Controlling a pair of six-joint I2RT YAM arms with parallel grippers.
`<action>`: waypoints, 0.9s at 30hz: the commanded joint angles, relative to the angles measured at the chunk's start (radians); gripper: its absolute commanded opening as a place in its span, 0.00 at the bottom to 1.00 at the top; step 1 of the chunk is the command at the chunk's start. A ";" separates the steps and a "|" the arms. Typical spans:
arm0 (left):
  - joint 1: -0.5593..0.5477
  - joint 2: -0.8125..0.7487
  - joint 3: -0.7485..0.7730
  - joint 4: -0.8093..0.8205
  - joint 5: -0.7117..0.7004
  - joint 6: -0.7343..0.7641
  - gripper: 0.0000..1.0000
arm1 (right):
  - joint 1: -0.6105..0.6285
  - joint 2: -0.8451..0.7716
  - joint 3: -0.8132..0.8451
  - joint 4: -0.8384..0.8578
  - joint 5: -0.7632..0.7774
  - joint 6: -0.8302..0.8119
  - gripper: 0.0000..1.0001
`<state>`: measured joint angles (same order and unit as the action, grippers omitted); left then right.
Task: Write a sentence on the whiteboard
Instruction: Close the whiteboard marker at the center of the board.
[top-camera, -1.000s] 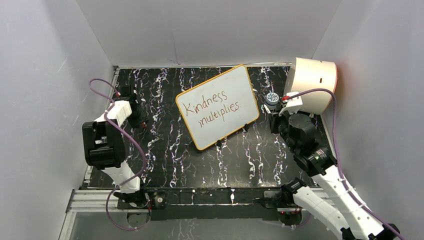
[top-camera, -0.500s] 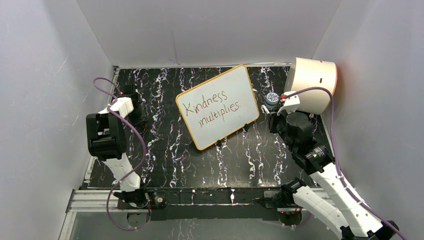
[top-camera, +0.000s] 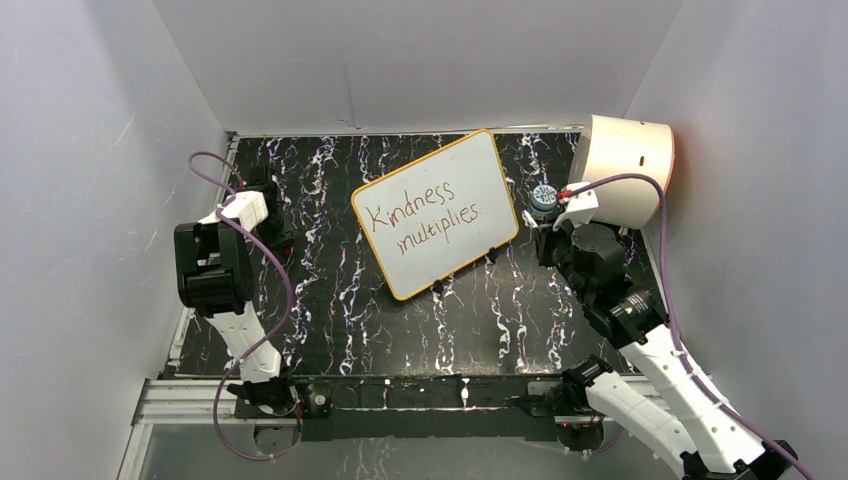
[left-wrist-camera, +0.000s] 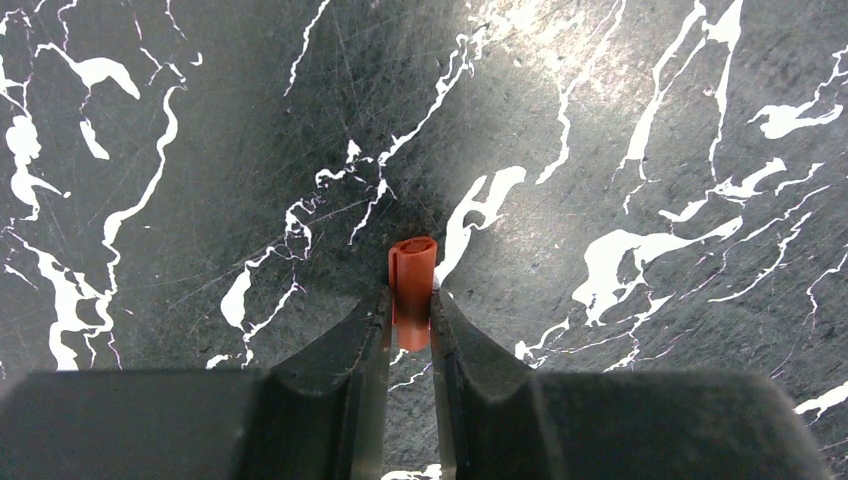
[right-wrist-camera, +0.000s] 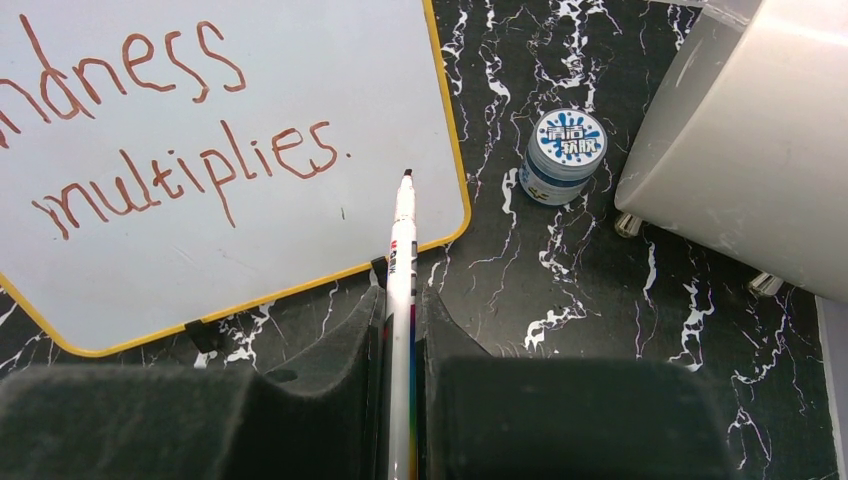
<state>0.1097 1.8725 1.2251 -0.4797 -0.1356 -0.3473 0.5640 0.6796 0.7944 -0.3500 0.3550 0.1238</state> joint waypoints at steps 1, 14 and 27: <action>0.012 0.059 -0.013 -0.010 -0.004 0.012 0.14 | -0.003 -0.006 0.011 0.030 -0.029 -0.018 0.00; 0.012 -0.252 -0.140 0.072 0.183 -0.072 0.00 | -0.002 0.025 0.004 0.074 -0.197 -0.046 0.00; 0.006 -0.737 -0.283 0.242 0.454 -0.195 0.00 | 0.004 0.050 -0.050 0.250 -0.473 -0.023 0.00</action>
<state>0.1196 1.2762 0.9646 -0.3023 0.1970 -0.4751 0.5640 0.7349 0.7715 -0.2539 -0.0105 0.0837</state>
